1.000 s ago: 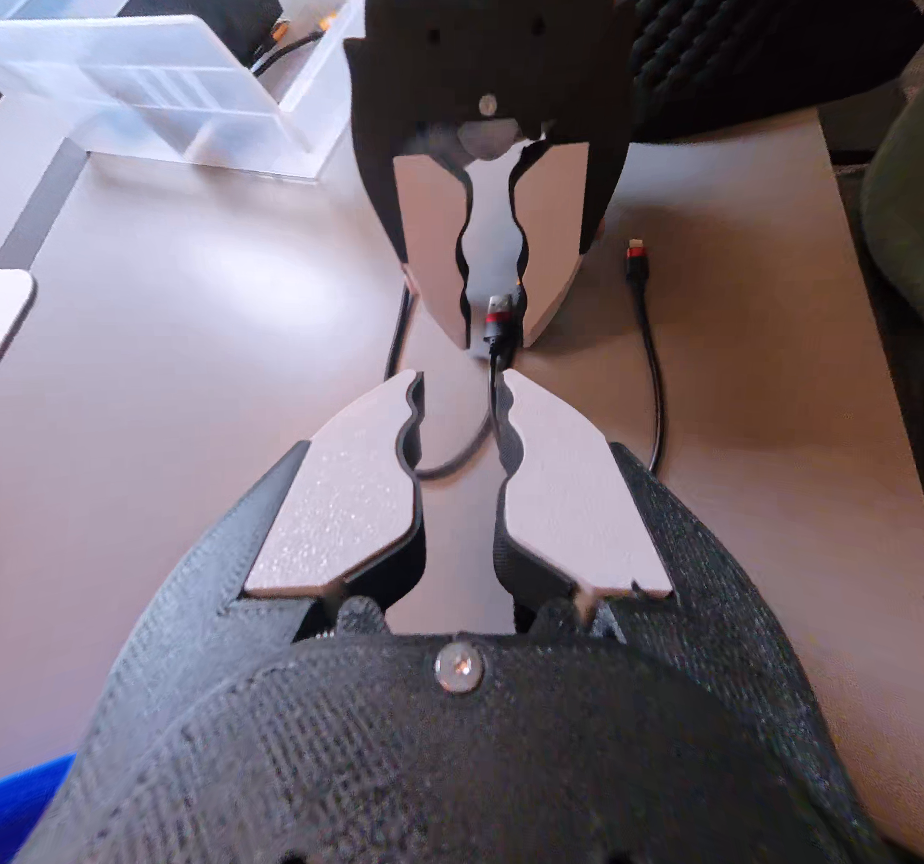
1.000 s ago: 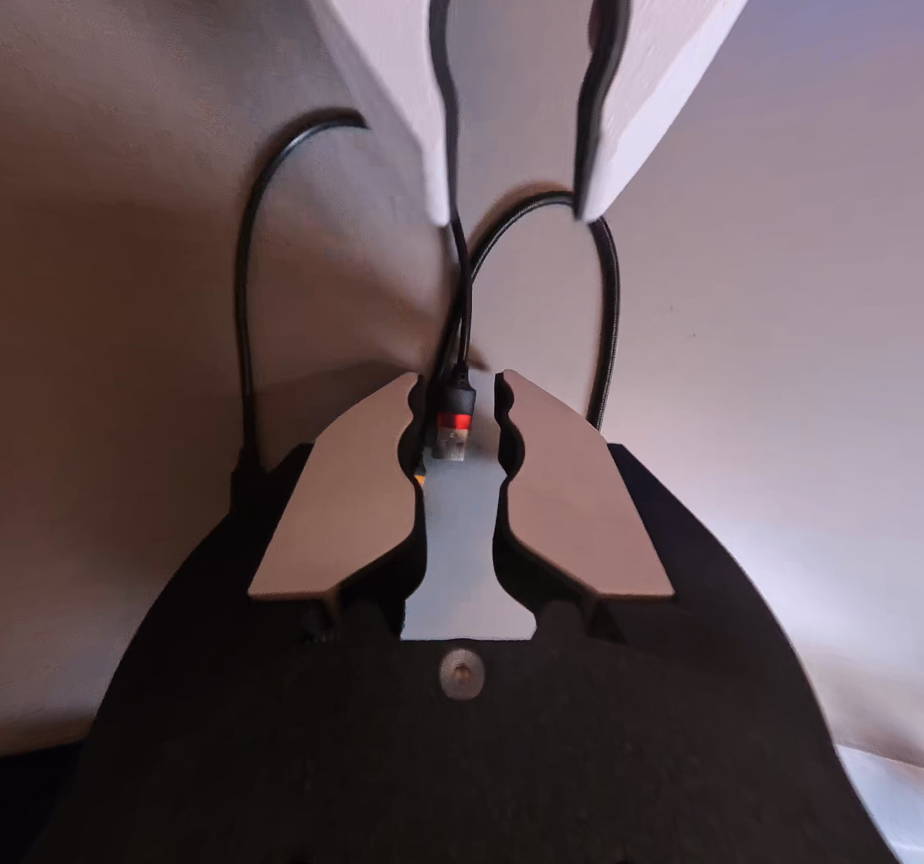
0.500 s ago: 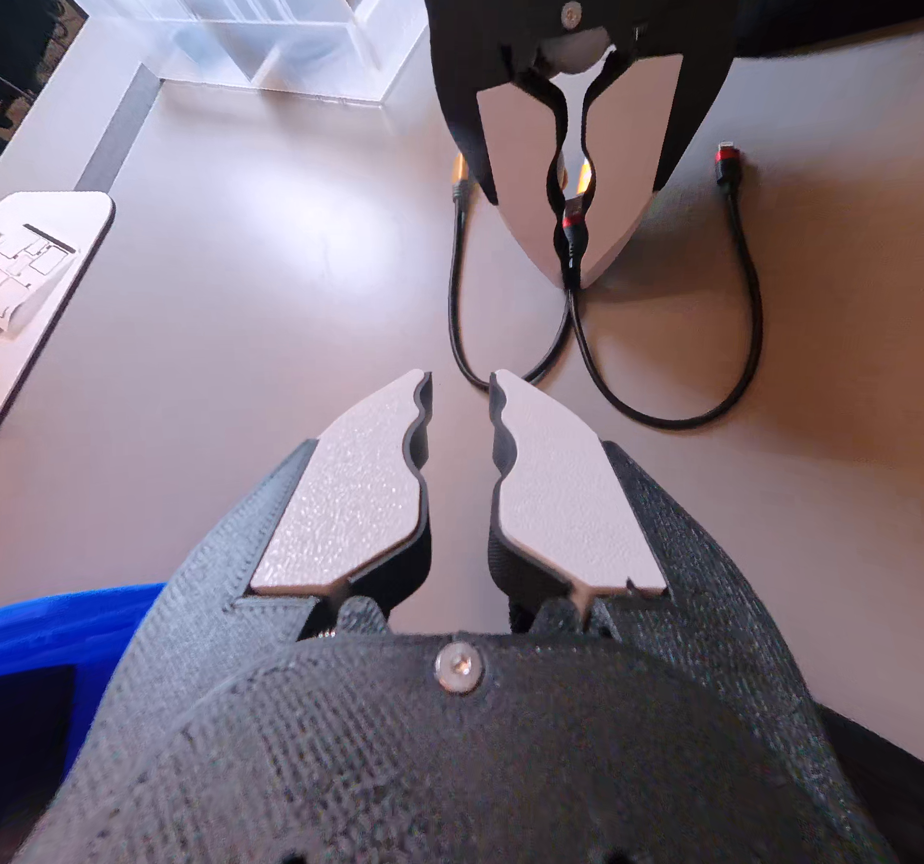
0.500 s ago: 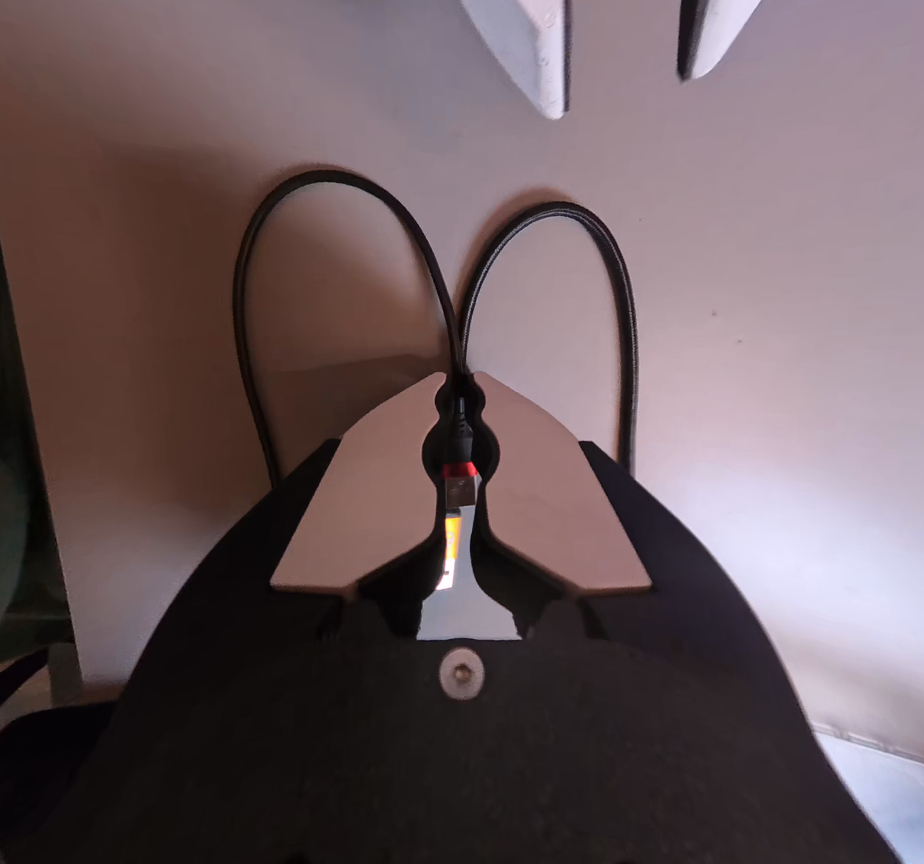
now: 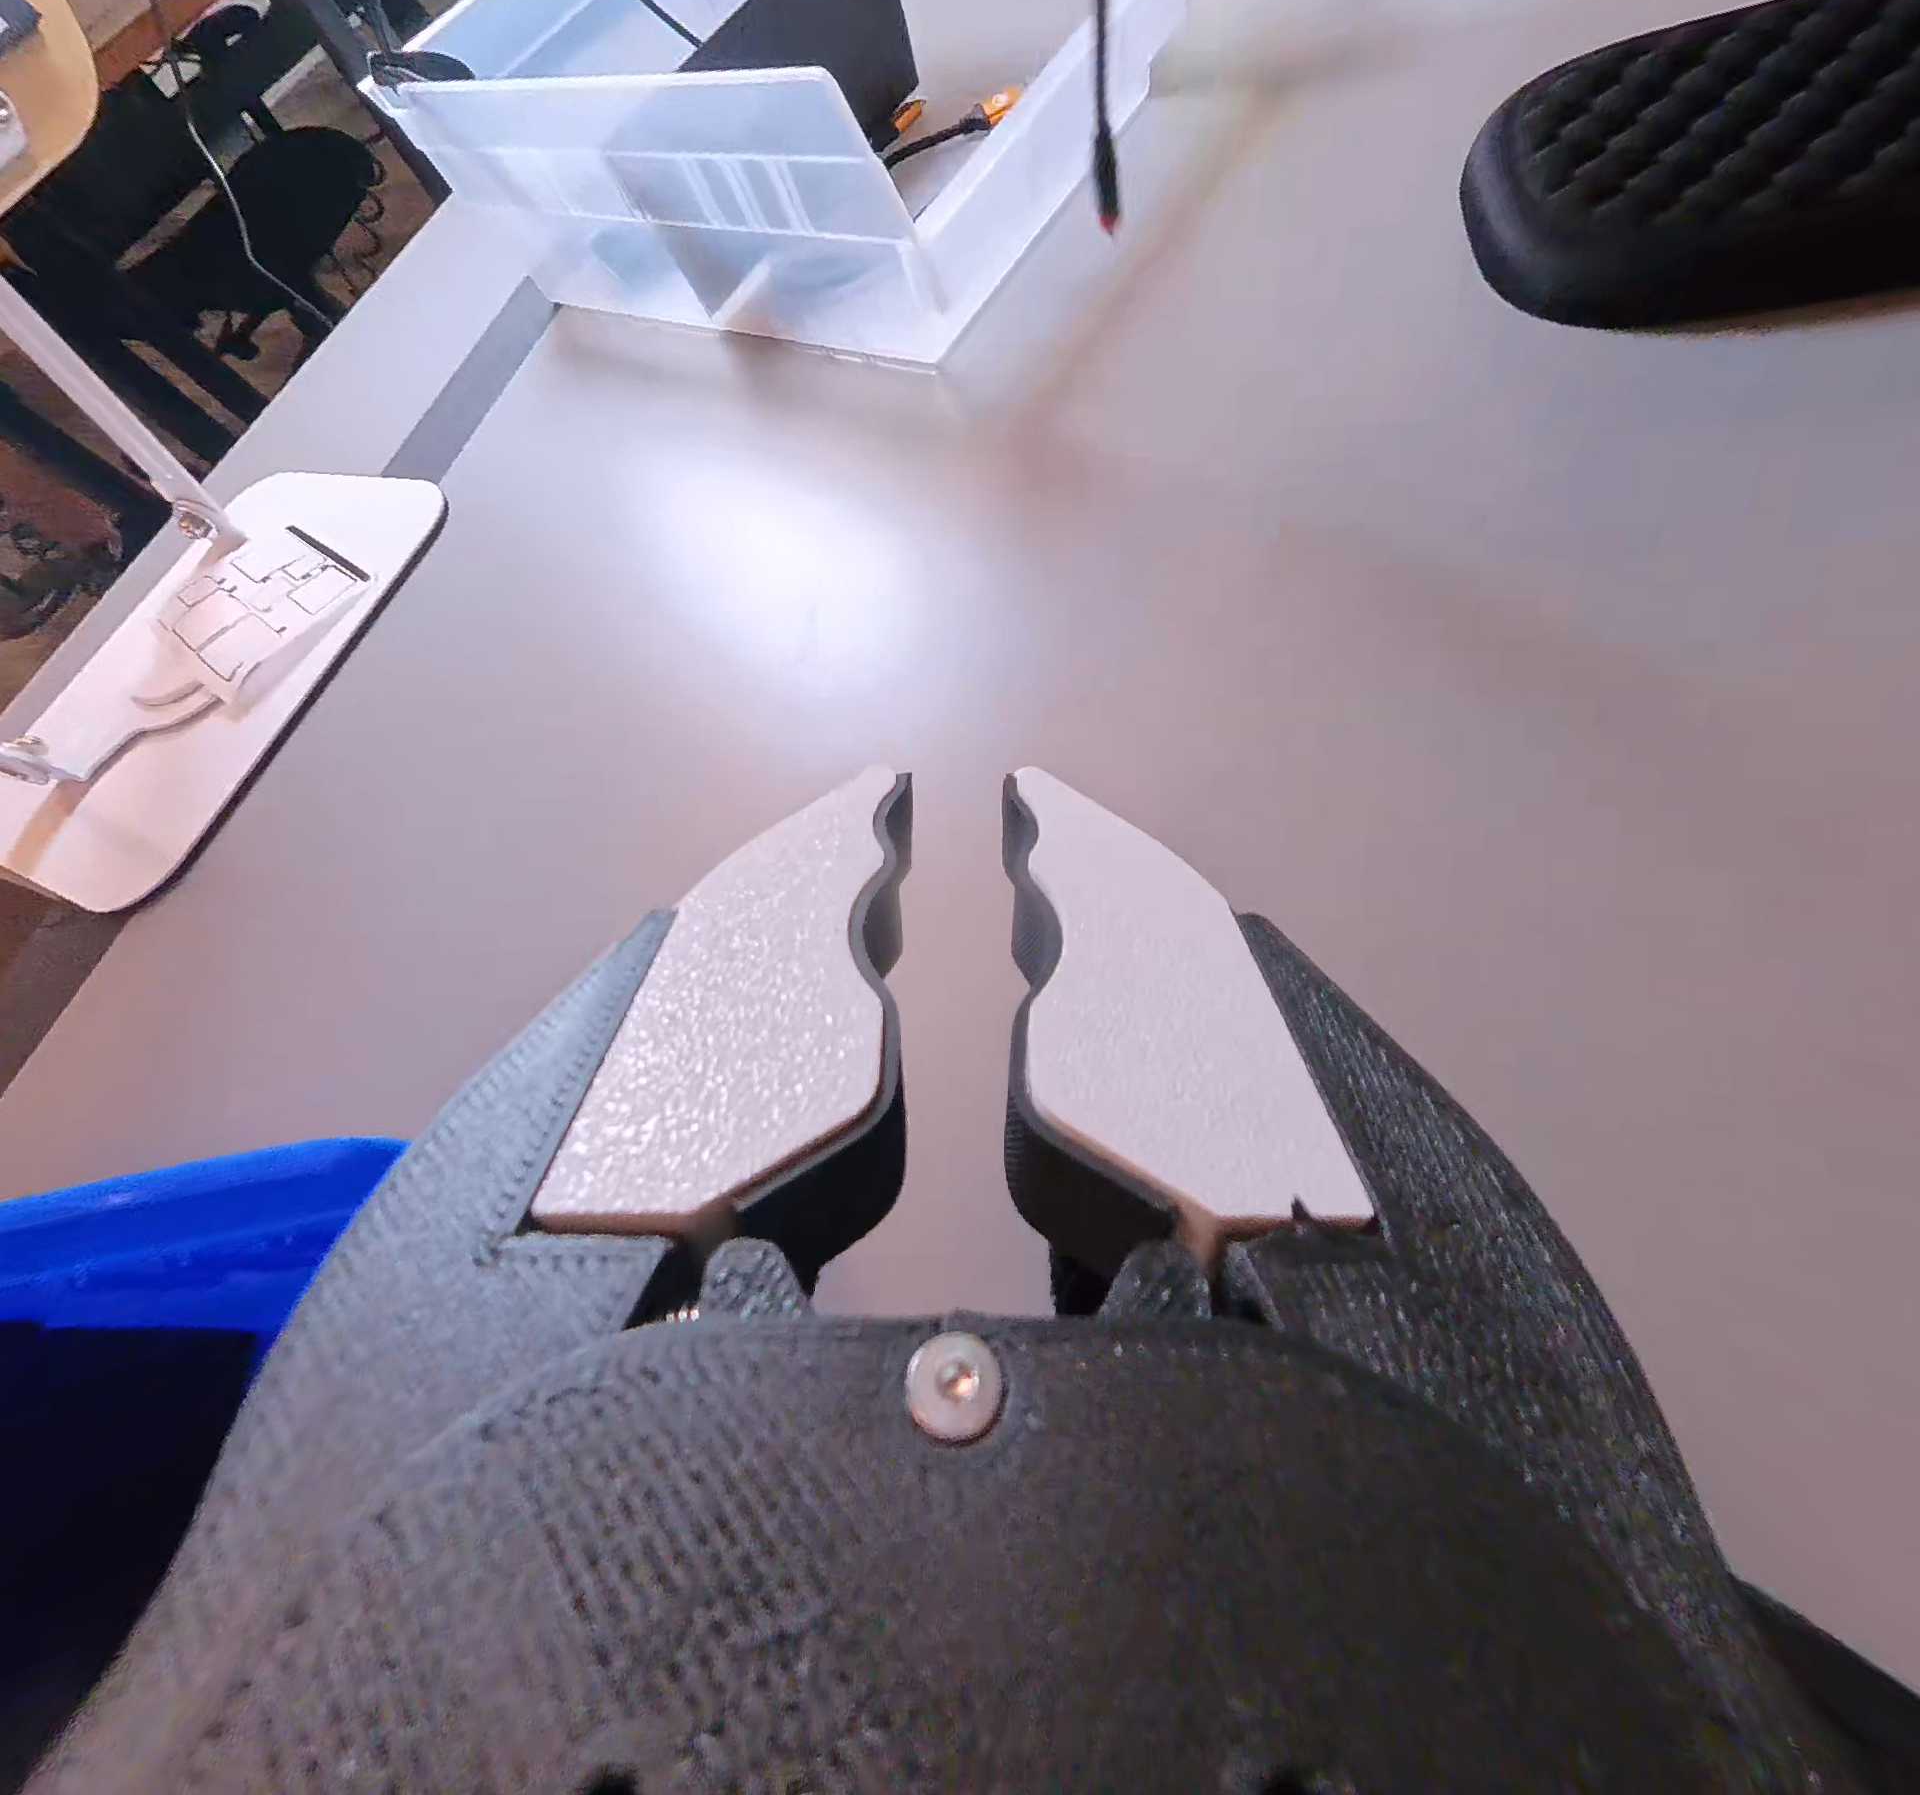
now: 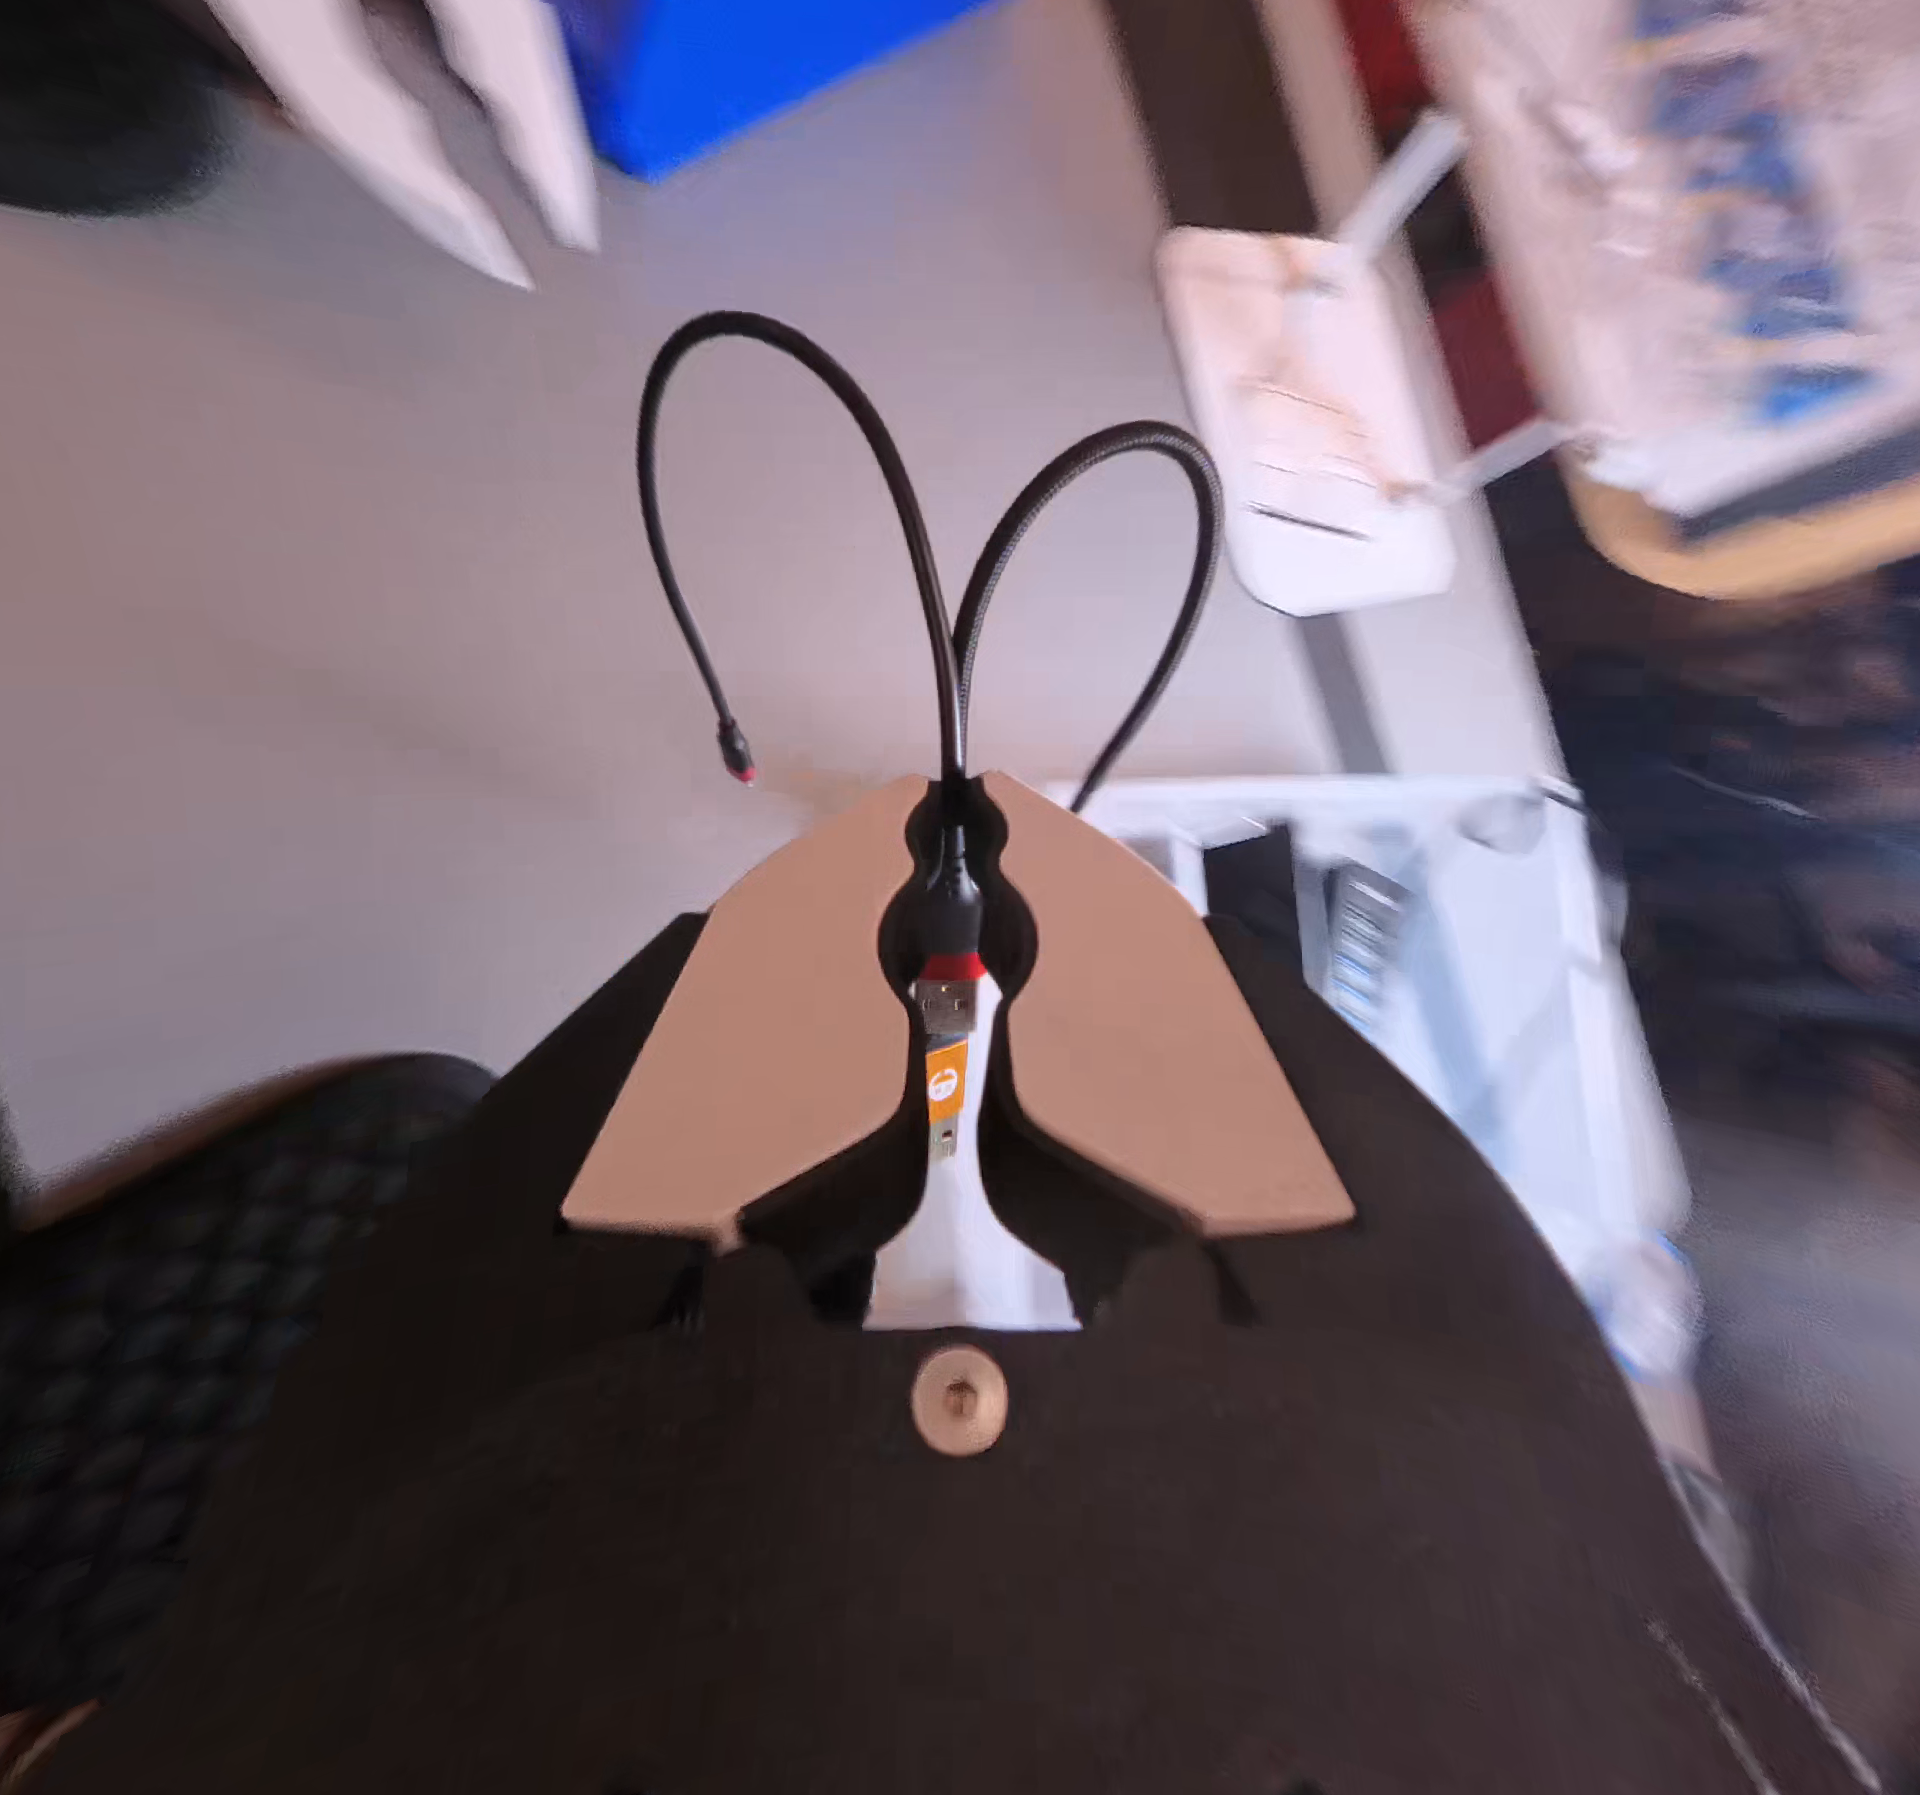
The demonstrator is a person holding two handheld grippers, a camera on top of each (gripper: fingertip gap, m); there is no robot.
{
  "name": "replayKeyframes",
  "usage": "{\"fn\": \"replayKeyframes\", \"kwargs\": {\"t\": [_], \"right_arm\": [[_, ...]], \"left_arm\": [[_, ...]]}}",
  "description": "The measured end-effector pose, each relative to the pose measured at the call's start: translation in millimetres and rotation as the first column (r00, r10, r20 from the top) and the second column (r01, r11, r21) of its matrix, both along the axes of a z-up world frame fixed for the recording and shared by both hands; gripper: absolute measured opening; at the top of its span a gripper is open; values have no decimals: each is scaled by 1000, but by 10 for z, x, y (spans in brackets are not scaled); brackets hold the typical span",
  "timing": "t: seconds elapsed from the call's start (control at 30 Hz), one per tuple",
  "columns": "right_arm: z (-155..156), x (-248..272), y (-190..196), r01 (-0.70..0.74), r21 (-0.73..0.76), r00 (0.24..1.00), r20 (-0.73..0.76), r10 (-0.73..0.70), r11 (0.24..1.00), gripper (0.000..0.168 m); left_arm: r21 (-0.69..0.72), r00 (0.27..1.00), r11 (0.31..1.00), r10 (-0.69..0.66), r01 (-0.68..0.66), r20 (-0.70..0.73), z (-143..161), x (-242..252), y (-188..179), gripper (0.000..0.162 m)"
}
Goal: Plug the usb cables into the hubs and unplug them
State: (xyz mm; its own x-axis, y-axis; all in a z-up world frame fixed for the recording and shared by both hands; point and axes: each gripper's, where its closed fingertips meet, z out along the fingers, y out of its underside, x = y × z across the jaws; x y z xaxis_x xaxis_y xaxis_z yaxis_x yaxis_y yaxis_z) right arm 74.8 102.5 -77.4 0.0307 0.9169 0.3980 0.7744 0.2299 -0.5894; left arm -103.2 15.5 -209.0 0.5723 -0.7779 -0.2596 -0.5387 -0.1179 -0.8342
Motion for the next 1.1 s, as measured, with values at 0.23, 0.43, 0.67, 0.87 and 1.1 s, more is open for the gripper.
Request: {"fn": "replayKeyframes", "kwargs": {"t": [0.23,0.43,0.67,0.87,1.1], "right_arm": [[-246,666,1103,249,264,930,203,-306,932,4],[-1566,797,1004,247,-69,878,438,-193,966,5],[-1283,758,1375,319,-81,911,302,-281,944,26],[-661,340,1075,255,-87,961,-90,-262,963,37],[-646,57,320,160,-143,883,-422,-207,977,41]], "left_arm": [[-6,998,1000,-23,22,-58,-109,65,-33,16],[-36,997,999,-37,35,-64,-188,81,-39,16],[-60,995,998,-42,37,-90,-288,77,-46,16],[-40,999,999,0,-2,-36,-132,-16,-2,20],[27,981,981,194,-194,-8,323,-612,-27,29]]}}
